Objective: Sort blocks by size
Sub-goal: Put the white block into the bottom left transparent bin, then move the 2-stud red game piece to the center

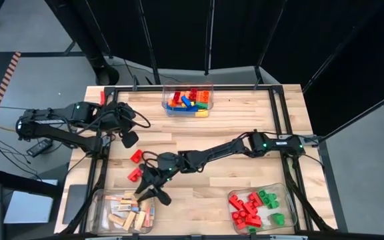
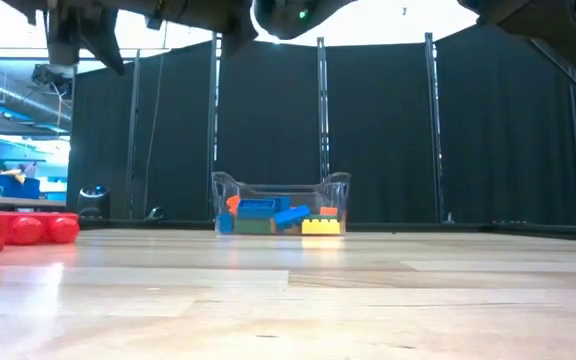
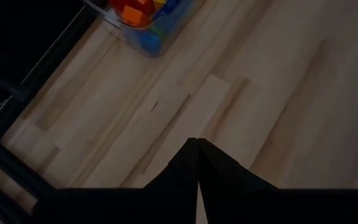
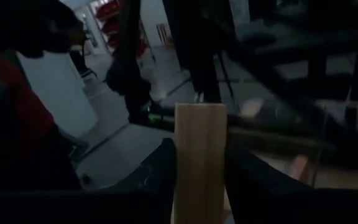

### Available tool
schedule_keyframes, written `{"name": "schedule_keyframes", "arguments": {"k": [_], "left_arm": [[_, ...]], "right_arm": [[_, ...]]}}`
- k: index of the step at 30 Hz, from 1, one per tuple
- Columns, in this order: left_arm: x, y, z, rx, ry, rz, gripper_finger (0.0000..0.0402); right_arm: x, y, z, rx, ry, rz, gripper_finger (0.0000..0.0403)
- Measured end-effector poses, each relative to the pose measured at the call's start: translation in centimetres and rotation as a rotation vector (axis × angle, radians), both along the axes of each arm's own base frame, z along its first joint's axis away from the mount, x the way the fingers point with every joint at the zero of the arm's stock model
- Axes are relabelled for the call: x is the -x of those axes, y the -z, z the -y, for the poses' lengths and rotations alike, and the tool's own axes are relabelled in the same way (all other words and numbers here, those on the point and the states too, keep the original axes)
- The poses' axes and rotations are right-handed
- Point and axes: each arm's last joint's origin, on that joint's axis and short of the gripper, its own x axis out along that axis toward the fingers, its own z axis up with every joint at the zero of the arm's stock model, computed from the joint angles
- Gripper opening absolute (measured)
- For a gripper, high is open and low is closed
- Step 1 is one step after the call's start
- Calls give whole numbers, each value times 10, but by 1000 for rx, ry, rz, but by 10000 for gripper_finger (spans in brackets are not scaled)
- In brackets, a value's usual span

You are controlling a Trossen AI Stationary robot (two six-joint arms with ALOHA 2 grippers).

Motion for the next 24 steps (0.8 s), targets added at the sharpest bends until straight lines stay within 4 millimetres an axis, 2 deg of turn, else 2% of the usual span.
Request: {"name": "schedule_keyframes", "arguments": {"k": [6,9,14,16,18,24], "left_arm": [[1,1,0,1,2,-12,13],[1,1,0,1,2,-12,13],[1,0,0,4,1,-9,13],[1,0,0,5,0,-7,13],[1,0,0,5,0,-6,13],[0,0,0,10,-8,2,13]], "right_arm": [[0,-1,1,-32,6,-32,226],[0,-1,1,-36,7,-35,247],[0,-1,4,-40,-1,-39,225],[0,-7,8,-50,-16,-27,210],[2,-21,17,-56,-20,-10,196],[18,-79,51,-71,-64,9,164]]}}
